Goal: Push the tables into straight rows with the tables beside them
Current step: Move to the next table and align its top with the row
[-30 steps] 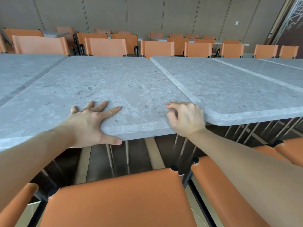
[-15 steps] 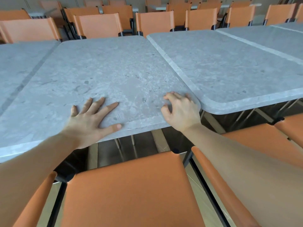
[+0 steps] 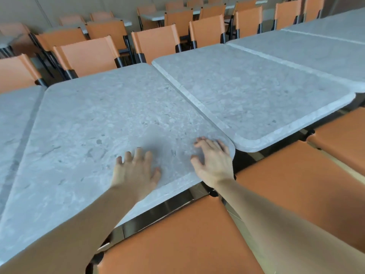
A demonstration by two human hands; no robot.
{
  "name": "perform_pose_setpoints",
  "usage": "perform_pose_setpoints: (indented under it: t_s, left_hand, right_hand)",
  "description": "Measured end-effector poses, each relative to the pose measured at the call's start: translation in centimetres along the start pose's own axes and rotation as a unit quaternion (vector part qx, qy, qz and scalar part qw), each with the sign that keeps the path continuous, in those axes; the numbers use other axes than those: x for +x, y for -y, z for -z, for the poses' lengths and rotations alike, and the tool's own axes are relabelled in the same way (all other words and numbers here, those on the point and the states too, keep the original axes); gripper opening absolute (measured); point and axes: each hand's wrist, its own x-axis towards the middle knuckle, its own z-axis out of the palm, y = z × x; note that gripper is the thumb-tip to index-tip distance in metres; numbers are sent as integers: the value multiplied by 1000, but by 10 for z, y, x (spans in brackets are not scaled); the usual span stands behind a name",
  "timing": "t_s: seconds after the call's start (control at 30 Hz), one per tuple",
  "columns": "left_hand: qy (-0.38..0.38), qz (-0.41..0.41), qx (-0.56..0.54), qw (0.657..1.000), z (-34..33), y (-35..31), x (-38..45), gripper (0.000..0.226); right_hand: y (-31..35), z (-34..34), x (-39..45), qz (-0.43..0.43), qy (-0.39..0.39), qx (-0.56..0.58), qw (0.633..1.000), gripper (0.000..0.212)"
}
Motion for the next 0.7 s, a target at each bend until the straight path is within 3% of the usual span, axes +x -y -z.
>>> perform_pose_setpoints:
  t_s: [0.1,0.17,0.27,0.4,0.53,0.7]
  left_hand:
    - [7,-87,-126,988,-2,1,26,46]
    - [34,-84,-204,975,-10,-6,38,52]
    - [39,-62,-207,975,-23,-12,48,58]
    - [32,-61,-228,971,-25,-9,46,61]
    - [26,-64,-242,968,-22,-8,44,61]
    - [26,-60,-248,967,-21,-7,45,59]
  right_hand:
    - [7,1,7,-76,-28,72,994,47]
    - [9,-2,10,-116,-58,106,986,45]
    - [12,-4,11,-134,-89,128,979,49]
    - [18,2,17,-228,-93,181,952,24]
    - [18,3,20,-265,-115,269,919,26]
    - [17,-17,12,-299,-295,269,867,51]
